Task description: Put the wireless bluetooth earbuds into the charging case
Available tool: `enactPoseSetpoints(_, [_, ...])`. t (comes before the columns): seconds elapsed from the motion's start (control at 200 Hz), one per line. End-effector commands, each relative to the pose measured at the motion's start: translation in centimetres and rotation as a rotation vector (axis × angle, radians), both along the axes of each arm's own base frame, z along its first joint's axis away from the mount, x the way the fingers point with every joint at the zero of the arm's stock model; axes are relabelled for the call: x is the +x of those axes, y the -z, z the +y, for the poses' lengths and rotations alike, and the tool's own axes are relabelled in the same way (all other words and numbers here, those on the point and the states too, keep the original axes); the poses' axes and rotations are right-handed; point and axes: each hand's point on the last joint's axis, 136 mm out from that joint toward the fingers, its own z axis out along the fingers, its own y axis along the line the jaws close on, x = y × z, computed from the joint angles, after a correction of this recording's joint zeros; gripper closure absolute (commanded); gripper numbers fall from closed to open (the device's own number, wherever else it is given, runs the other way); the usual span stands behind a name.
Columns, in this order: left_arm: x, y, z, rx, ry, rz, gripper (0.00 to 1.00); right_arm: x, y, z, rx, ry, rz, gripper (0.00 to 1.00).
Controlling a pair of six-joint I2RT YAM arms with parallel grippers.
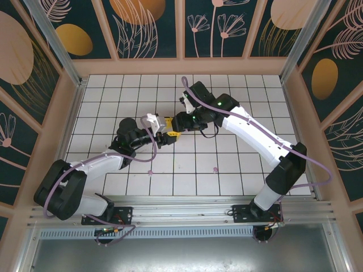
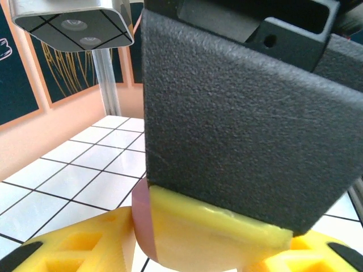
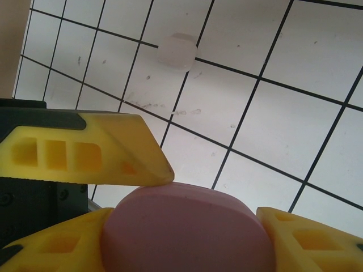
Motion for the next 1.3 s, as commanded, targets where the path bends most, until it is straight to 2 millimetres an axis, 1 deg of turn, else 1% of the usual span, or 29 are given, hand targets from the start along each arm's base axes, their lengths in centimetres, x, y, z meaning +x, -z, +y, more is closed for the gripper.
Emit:
enactPoseSetpoints(0.0, [-0.7, -2.1, -0.6, -0.042, 0.062, -0.054, 0.57, -1.0, -2.1, 0.8, 0.066, -0.044, -0.029, 0.56])
enactPoseSetpoints(0.185, [-0.7, -1.9, -0.7, -0.038, 0.067, -0.050, 0.59, -1.1, -2.1, 0.7, 0.071, -0.042, -0.031, 0.55])
enactPoseSetpoints(0.235, [-0.8, -1.8, -0.7, -0.036, 0.069, -0.046, 0.63, -1.1, -2.1, 0.6, 0.072, -0.042, -0.031, 0.55])
enactPoseSetpoints(0.335, [-0.8, -1.8, -0.7, -0.035, 0.073, -0.041, 0.71, -1.1, -2.2, 0.7, 0.078, -0.043, -0.038, 0.49])
enactPoseSetpoints(0.43, [-0.9, -1.9, -0.6, -0.036, 0.071, -0.038, 0.73, -0.6, -2.8, 0.5, 0.083, -0.025, -0.078, 0.41])
enactPoseSetpoints(0.52, [-1.0, -1.7, -0.6, -0.037, 0.073, -0.028, 0.73, 0.3, -3.9, 0.3, 0.111, -0.001, -0.143, 0.37])
enactPoseSetpoints(0.661, [-0.9, -1.1, -0.6, -0.045, 0.076, 0.035, 0.73, 1.1, -6.9, 0.7, 0.212, 0.004, -0.244, 0.34])
enactPoseSetpoints(0.811, [-0.5, -1.3, -0.2, -0.076, 0.056, 0.077, 0.75, 0.9, -10.0, 0.7, 0.301, -0.019, -0.357, 0.31])
enactPoseSetpoints(0.896, [-0.1, -1.7, 0.5, -0.107, 0.040, 0.103, 0.76, 0.6, -11.1, 0.2, 0.336, -0.018, -0.417, 0.31])
enactPoseSetpoints(0.951, [0.0, -2.4, 1.0, -0.138, 0.035, 0.117, 0.77, 0.3, -11.8, -0.4, 0.358, -0.013, -0.459, 0.30])
enactPoseSetpoints(1.056, [0.2, -3.0, 1.8, -0.168, 0.033, 0.160, 0.77, -0.3, -12.7, -2.1, 0.383, -0.001, -0.556, 0.30])
enactPoseSetpoints(1.116, [0.1, -3.4, 2.1, -0.173, 0.038, 0.172, 0.78, -0.5, -12.8, -3.1, 0.386, 0.005, -0.614, 0.29])
enactPoseSetpoints(1.191, [-0.1, -4.0, 2.4, -0.176, 0.046, 0.181, 0.78, -0.7, -12.4, -3.9, 0.379, 0.007, -0.666, 0.26])
enactPoseSetpoints(1.291, [-0.5, -4.7, 2.6, -0.167, 0.056, 0.185, 0.78, -1.0, -11.8, -3.9, 0.375, -0.028, -0.694, 0.24])
